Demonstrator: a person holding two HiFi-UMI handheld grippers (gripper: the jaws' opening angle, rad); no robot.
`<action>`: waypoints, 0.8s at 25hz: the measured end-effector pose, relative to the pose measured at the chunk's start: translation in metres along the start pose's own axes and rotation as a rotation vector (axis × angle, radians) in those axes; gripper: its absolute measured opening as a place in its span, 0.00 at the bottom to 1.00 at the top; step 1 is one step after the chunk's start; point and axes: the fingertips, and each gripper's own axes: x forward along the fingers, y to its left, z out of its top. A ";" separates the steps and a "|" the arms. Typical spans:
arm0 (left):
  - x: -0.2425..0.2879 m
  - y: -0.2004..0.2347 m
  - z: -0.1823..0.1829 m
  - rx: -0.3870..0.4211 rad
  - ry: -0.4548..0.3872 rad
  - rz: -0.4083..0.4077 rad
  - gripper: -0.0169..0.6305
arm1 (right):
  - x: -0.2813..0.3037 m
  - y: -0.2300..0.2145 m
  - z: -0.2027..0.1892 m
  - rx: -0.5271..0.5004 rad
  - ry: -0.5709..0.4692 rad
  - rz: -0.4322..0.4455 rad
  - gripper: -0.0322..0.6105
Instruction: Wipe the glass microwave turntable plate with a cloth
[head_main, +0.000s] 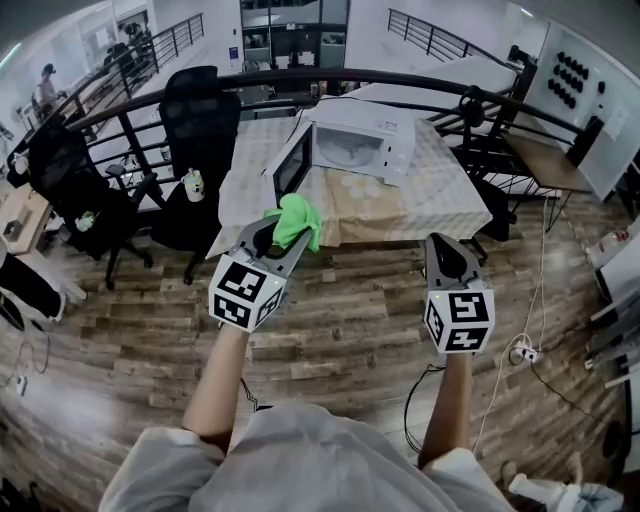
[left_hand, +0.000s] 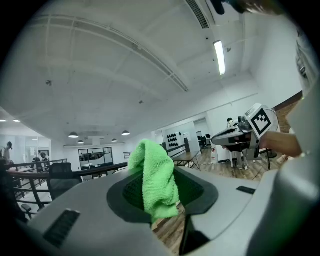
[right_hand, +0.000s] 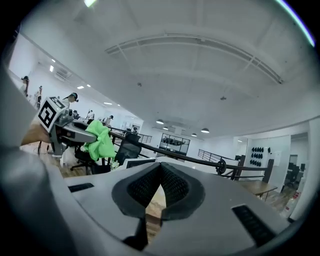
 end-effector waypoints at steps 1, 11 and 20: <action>0.004 -0.003 0.001 -0.004 0.002 0.007 0.24 | 0.001 -0.005 -0.004 -0.016 0.009 0.002 0.07; 0.068 -0.018 -0.027 -0.042 0.050 0.038 0.24 | 0.030 -0.064 -0.038 0.062 -0.021 0.041 0.07; 0.191 0.079 -0.039 -0.016 0.024 0.023 0.24 | 0.169 -0.099 -0.041 0.089 -0.009 0.079 0.07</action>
